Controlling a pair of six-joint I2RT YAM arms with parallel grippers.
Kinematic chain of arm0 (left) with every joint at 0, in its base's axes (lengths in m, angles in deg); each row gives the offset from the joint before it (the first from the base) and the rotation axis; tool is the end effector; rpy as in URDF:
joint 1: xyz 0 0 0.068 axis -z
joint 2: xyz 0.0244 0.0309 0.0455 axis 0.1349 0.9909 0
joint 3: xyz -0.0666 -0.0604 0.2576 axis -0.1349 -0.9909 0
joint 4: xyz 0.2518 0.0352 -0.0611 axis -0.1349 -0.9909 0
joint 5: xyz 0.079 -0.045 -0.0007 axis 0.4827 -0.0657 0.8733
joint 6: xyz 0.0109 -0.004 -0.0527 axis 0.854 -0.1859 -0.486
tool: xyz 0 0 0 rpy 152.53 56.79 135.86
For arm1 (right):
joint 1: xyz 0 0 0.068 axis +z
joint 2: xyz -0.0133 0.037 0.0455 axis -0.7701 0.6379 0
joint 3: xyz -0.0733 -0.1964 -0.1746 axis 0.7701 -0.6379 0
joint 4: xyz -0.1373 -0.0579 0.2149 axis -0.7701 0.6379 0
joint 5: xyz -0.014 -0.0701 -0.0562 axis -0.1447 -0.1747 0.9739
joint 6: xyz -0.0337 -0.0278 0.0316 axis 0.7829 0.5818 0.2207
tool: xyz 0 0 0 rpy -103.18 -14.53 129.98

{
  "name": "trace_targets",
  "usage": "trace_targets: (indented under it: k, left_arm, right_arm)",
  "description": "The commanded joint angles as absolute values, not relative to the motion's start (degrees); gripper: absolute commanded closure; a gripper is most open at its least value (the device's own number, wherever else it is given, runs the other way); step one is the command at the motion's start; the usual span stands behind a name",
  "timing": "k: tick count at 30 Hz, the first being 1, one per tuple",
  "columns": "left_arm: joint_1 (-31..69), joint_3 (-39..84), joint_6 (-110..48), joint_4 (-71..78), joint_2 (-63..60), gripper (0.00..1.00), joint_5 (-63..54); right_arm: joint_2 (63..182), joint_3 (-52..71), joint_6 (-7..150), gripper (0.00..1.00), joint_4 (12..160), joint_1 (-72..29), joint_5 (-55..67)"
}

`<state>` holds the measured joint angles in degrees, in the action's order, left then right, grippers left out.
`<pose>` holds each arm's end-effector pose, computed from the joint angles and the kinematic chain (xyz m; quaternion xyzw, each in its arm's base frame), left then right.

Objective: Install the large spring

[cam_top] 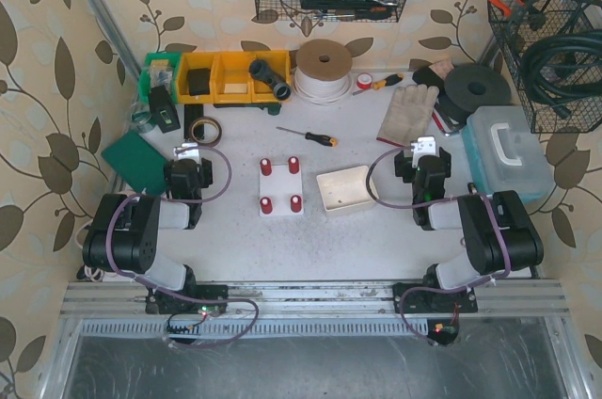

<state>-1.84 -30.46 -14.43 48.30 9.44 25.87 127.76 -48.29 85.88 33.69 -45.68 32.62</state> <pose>0.2539 -0.0130 0.1353 -0.0337 0.8144 0.1499 0.5596 0.2531 0.0088 0.1408 0.0139 0.7968 -0.1493 0.5853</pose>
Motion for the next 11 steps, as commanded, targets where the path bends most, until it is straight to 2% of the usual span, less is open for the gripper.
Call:
trace_targets:
  k: [1,11]
  left_arm:
    - [-2.48,-29.45,-15.00,48.58,8.72,0.16,24.88]
    - [-2.48,-29.49,-14.88,48.58,8.62,0.16,24.90]
  right_arm:
    - [127.67,-46.91,84.95,0.00,33.78,-45.92,31.51]
    - [127.56,-47.08,84.95,0.00,33.65,-45.92,31.52]
